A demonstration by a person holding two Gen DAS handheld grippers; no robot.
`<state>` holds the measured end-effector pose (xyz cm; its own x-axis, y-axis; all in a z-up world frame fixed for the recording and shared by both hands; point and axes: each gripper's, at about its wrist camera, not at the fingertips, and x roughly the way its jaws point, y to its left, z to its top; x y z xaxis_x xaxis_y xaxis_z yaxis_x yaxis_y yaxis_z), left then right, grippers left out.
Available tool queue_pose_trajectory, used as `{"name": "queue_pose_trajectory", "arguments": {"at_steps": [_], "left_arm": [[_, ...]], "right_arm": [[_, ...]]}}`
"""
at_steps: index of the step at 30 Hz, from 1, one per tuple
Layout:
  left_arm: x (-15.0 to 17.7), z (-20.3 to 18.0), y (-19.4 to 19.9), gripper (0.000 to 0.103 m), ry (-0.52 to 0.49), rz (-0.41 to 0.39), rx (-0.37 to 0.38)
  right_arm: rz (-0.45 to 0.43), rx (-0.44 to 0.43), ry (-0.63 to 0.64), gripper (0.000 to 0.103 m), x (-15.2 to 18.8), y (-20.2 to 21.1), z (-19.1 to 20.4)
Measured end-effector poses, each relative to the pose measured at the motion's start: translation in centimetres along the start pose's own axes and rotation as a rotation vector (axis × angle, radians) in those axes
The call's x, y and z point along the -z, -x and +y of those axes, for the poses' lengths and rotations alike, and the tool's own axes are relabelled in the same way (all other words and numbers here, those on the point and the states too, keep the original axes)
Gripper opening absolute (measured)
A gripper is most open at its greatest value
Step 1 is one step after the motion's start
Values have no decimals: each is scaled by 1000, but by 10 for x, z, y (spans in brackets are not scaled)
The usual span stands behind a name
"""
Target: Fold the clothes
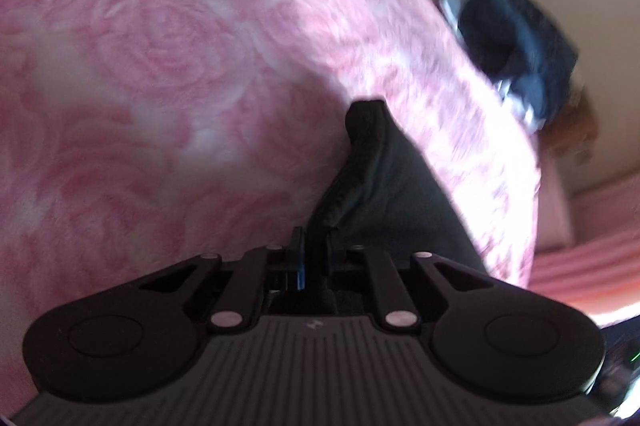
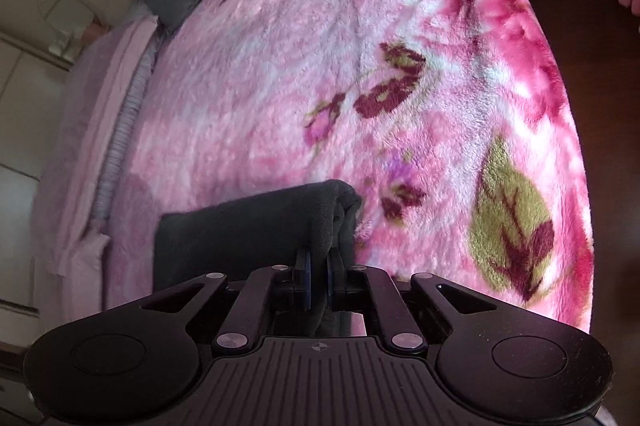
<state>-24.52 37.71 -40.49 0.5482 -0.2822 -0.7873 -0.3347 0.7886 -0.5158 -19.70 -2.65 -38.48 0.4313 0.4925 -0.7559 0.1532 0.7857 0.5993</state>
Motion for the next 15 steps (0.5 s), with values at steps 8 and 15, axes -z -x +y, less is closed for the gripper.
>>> {"name": "queue_pose_trajectory", "arguments": {"at_steps": [8,15], "left_arm": [[15,8,53,39,50,75,17],[38,9,61,7,18,44,23]], "right_arm": [[64,-59,-105,47,6,46,-12],[144,-132,-120,11,53,46,-8]]}}
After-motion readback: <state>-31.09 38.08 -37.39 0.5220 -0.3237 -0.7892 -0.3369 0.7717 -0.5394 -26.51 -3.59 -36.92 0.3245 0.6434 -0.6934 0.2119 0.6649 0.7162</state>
